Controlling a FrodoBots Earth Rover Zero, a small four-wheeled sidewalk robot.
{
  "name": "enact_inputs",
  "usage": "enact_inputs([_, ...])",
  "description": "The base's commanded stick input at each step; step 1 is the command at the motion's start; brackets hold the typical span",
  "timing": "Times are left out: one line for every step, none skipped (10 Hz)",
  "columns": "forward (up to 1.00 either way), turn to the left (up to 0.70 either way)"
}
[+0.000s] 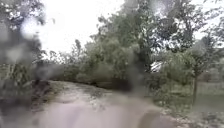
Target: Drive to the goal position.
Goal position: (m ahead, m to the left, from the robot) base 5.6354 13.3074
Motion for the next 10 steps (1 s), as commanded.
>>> enact_inputs([0.70,0.14])
enact_inputs([0.70,0.14])
enact_inputs([0.70,0.14])
enact_inputs([0.70,0.14])
enact_inputs([0.70,0.14])
enact_inputs([0.70,0.14])
enact_inputs([0.70,0.05])
enact_inputs([0.70,0.00])
enact_inputs([0.70,0.02])
enact_inputs([0.70,0.08])
